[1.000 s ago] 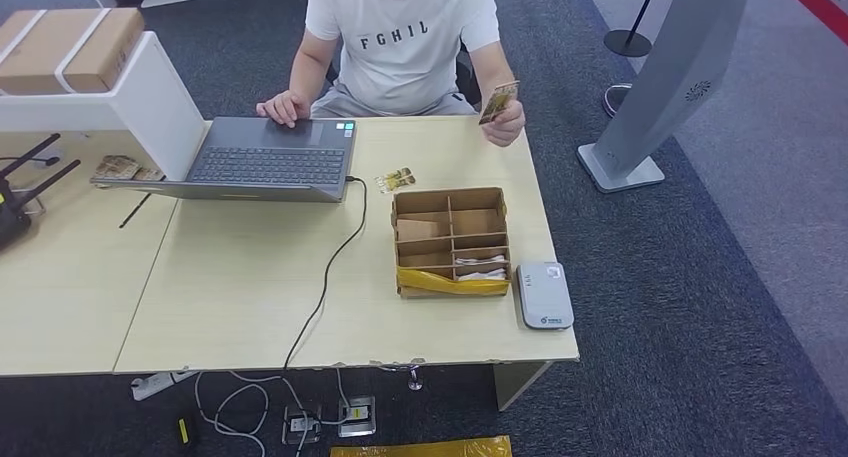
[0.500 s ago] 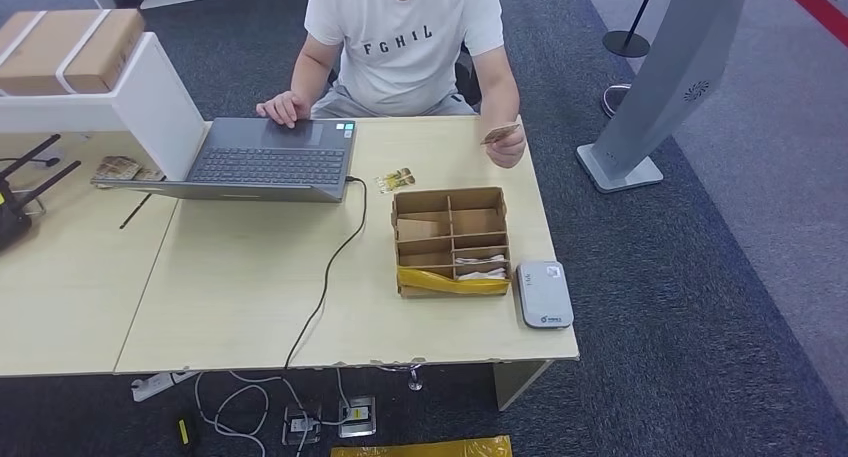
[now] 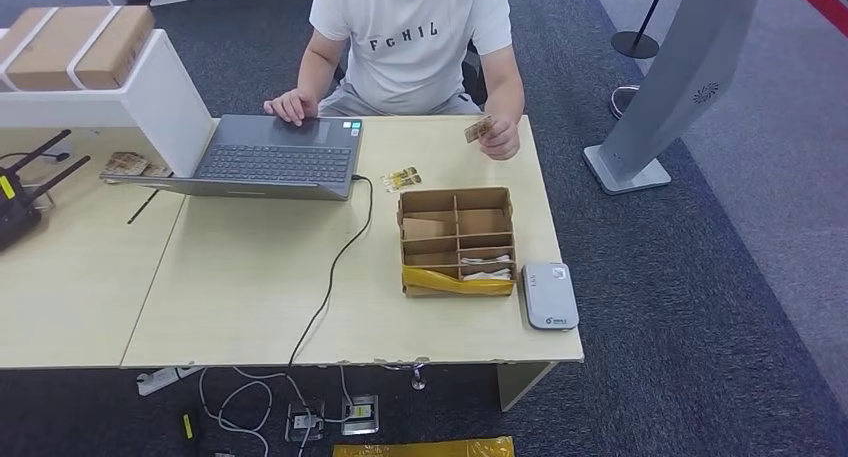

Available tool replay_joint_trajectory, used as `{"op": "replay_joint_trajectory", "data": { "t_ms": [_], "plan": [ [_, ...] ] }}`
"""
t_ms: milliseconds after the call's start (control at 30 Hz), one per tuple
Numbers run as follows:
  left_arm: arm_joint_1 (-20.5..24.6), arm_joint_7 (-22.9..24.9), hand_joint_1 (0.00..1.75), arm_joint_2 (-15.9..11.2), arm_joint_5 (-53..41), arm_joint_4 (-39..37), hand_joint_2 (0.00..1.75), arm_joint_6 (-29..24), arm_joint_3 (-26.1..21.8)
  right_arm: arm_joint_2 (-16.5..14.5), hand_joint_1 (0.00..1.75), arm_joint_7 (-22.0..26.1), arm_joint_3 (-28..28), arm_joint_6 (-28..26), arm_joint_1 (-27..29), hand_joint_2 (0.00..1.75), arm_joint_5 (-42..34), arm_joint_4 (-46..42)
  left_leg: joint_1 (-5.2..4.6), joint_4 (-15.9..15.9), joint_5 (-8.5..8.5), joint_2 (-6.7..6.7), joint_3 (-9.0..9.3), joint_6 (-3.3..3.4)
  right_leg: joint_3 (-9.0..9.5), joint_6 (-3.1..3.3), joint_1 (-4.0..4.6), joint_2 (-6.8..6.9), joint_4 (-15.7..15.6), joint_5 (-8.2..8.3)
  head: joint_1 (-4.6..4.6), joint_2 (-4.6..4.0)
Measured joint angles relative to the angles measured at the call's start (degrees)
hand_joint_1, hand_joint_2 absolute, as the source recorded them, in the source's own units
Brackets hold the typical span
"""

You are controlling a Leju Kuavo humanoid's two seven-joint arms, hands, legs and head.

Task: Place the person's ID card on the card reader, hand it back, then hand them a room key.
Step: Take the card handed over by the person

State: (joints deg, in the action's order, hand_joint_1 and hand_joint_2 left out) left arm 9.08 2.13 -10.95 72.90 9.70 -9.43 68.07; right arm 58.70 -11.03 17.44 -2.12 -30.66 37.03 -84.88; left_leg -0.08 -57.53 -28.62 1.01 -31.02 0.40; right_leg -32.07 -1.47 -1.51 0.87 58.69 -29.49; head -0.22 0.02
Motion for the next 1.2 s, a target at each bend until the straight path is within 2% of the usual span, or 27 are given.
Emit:
{"op": "replay_joint_trajectory", "data": {
  "t_ms": [133,300,500,667,833,1200],
  "plan": [
    [-0.04,-0.38,0.0,-0.13,-0.38,0.0,0.0,0.39,0.25,0.27,0.0,-1.37,-11.79,1.82,-4.87,1.75,-0.16,-3.71,0.01,-0.02,0.06,0.23,-0.02,0.0,-0.09,0.0,0.02,0.22,-0.01,0.0,0.01,0.0],
    [-0.07,-1.18,0.0,-0.35,-1.41,0.0,0.0,0.88,0.67,0.42,0.0,-1.75,-22.72,4.72,-8.67,1.75,-0.93,-6.77,0.03,-0.01,0.02,0.15,-0.08,-0.03,-0.14,0.01,0.03,0.1,-0.01,-0.01,0.01,0.0],
    [-0.06,-1.95,0.0,-0.45,-2.19,0.0,0.0,1.62,1.22,-1.44,0.0,-3.81,-34.56,6.91,-10.56,1.75,0.91,-9.21,0.05,-0.01,0.02,0.13,-0.06,-0.04,-0.19,0.01,0.06,0.1,-0.01,-0.01,0.01,0.0],
    [-0.07,-2.16,0.0,-0.58,-2.6,0.0,0.0,1.85,1.62,-2.87,0.0,-3.68,-39.95,7.19,-11.15,1.75,1.78,-9.87,0.09,-0.01,0.02,0.11,-0.07,-0.04,-0.2,0.01,0.09,0.06,-0.01,-0.01,0.01,0.0],
    [-0.06,-2.17,0.0,-0.66,-3.33,0.0,0.0,2.19,2.15,-5.64,0.0,-2.8,-43.84,6.95,-10.87,1.75,5.83,-9.65,0.1,-0.01,0.02,0.1,-0.08,-0.05,-0.22,0.03,0.1,0.05,-0.01,-0.02,0.01,0.0],
    [-0.08,-2.19,0.0,-0.66,-4.02,0.0,0.0,2.59,3.09,-11.31,0.0,-1.81,-49.07,7.46,-9.34,1.75,9.2,-7.67,0.13,-0.01,0.01,0.05,-0.08,-0.05,-0.25,0.04,0.13,0.01,-0.01,-0.03,0.02,0.0]
  ]
}}
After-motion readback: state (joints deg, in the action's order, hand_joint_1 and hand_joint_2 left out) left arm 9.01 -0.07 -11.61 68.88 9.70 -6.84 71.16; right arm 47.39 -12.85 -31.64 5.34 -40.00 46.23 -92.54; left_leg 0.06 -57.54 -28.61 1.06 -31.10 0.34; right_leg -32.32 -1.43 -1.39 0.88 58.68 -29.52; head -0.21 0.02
